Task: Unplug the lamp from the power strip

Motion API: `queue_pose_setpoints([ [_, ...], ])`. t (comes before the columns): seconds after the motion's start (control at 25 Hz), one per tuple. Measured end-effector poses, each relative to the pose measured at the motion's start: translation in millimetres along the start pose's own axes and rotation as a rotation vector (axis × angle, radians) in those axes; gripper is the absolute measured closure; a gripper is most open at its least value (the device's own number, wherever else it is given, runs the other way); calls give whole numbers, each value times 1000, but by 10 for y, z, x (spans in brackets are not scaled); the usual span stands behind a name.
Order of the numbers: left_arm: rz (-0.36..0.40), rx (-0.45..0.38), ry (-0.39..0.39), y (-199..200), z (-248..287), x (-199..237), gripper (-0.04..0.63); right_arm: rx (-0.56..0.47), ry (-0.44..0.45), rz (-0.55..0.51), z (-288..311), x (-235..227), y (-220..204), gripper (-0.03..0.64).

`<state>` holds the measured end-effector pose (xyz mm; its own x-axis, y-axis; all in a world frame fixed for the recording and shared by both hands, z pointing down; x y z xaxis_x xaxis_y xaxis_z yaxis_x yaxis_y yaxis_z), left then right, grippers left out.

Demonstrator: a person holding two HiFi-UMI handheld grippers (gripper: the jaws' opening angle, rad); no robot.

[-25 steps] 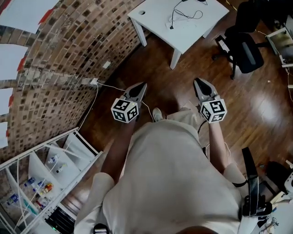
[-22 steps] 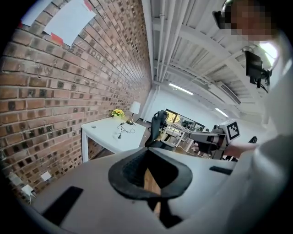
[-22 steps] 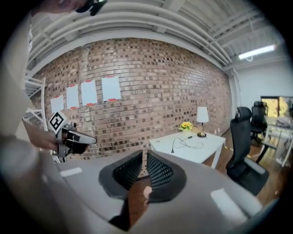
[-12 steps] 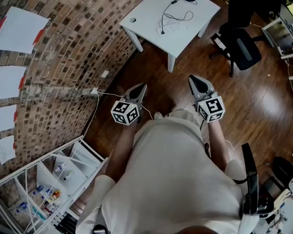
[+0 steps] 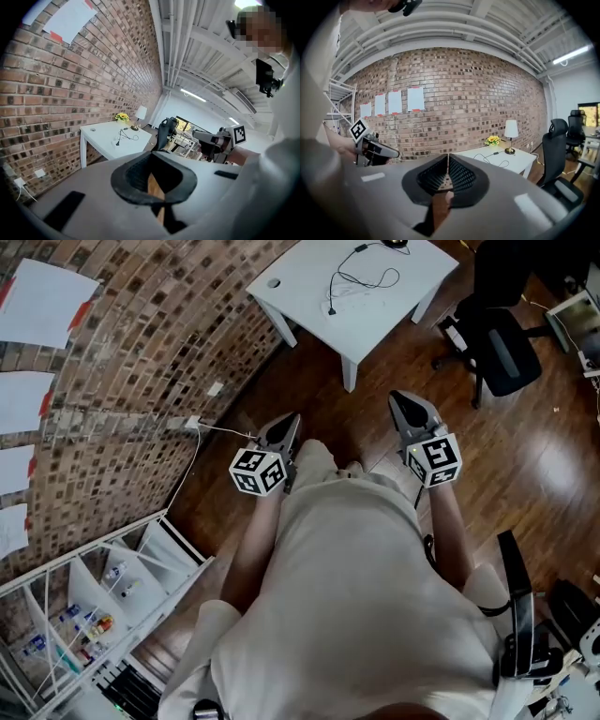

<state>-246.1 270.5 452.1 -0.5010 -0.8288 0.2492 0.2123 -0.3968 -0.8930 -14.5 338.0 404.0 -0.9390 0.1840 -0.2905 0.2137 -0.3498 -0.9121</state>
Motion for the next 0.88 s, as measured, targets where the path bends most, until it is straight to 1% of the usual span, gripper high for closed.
queue_pose_setpoints([
  [0.12,-9,22,2,-76,46,-34,594,11,7,9,9,-63,-14,609],
  [0.24,-6,28,2,-31,168,4,594,26,-3,-4,45,-199,6,609],
  [0.28,-1,32,1,-14,204,19,594,26,-4,13,52,-240,12,609],
  [0.32,6,37,-2,3,243,35,594,16,6,53,53,-274,35,609],
  [0.4,18,46,-11,41,334,83,594,-36,55,184,43,-314,150,609],
  [0.44,22,49,-14,61,382,118,594,-60,72,230,49,-327,216,619],
  [0.48,25,54,-14,78,430,161,594,-71,71,240,70,-347,264,626],
  [0.56,30,68,-8,101,527,251,594,-72,42,207,132,-415,295,624],
  [0.6,34,76,-7,113,579,287,594,-73,30,206,153,-461,299,625],
  [0.76,70,100,-32,239,836,423,594,-107,18,309,202,-661,386,626],
  [0.88,88,101,-47,381,1020,578,594,-104,-4,320,308,-781,431,626],
])
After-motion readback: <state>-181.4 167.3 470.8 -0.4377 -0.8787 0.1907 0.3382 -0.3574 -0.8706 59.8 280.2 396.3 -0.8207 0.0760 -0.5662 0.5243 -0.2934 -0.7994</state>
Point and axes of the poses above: the fingertips, and each gripper's own axes: z forward along the fingers, x to its left, y out of its top, the point moved 3 cm from there along -z, backward along the fingers, and after that the axes turned 11 degrees about z, right-handed, at the moved point
